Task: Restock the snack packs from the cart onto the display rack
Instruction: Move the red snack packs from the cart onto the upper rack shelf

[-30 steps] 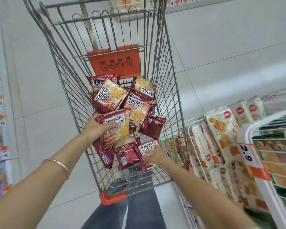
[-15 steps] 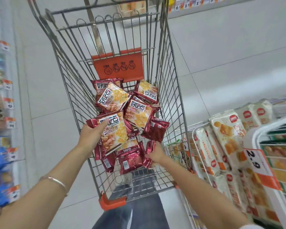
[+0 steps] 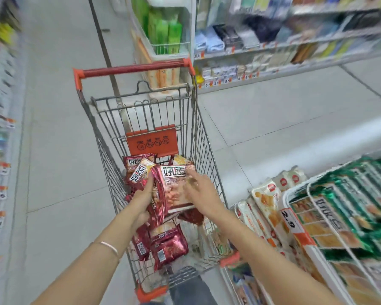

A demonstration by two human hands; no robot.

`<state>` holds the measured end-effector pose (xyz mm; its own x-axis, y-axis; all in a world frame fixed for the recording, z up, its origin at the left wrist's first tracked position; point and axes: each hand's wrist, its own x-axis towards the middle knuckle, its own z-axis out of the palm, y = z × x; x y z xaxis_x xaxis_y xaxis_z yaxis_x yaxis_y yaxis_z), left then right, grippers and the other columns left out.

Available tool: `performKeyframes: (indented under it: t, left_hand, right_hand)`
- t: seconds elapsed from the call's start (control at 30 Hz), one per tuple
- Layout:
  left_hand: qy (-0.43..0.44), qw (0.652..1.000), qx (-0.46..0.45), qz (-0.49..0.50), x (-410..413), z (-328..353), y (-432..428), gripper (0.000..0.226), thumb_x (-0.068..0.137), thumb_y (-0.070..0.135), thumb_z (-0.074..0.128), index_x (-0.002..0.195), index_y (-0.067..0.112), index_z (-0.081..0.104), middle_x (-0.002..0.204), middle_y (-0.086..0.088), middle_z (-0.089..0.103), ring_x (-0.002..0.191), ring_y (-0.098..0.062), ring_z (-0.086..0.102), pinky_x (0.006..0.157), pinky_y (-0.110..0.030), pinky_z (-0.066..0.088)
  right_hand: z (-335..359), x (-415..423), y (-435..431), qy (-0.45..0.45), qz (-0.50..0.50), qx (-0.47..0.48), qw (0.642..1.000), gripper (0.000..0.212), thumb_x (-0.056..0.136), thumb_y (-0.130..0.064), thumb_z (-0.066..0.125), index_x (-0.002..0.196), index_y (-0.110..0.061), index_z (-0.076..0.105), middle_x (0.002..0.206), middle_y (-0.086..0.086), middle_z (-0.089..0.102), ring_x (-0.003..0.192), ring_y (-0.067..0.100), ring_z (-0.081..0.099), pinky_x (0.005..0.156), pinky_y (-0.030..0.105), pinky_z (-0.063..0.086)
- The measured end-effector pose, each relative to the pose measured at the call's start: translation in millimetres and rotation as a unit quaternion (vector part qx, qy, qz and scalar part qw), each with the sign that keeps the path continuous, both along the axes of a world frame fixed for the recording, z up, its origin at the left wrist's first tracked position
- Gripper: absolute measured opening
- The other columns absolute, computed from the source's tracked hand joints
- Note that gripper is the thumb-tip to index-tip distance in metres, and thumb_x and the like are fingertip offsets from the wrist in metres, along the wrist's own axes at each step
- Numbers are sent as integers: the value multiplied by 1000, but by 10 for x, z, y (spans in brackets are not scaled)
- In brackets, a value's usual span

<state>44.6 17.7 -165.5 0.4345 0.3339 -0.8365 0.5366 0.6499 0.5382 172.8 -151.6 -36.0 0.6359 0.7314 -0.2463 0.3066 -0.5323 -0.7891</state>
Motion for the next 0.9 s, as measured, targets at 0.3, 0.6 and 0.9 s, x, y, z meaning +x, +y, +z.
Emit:
performKeyframes:
  t: [0.3,0.6,0.9]
  left_hand:
    - [-164,982,-15,-88,-16,1948,-291,109,66,93,36,133,8,55,124,-28,64,112,-40,65,98,-53,47]
    - [-277,919,142,-240,577,3242,-875,87,53,31,89,128,11,48,111,-22,70,73,-27,69,67,-40,59]
    - [-485,784,204,-331,1472,4855,-2688,49,74,26,82,112,12,55,86,-8,73,67,-19,70,61,-31,58]
  right_hand:
    - [675,121,-285,279,-3,-50,959,153,50,-64,89,156,-34,-17,163,9,26,144,32,36,122,56,20]
    - [1915,101,-1139,185,-159,173,954,53,89,-35,72,132,-15,48,116,7,72,94,17,73,79,30,59]
    - [3579,70,-3076,-45,-299,260,917,124,51,-56,93,149,-14,30,129,10,62,115,28,62,107,49,45]
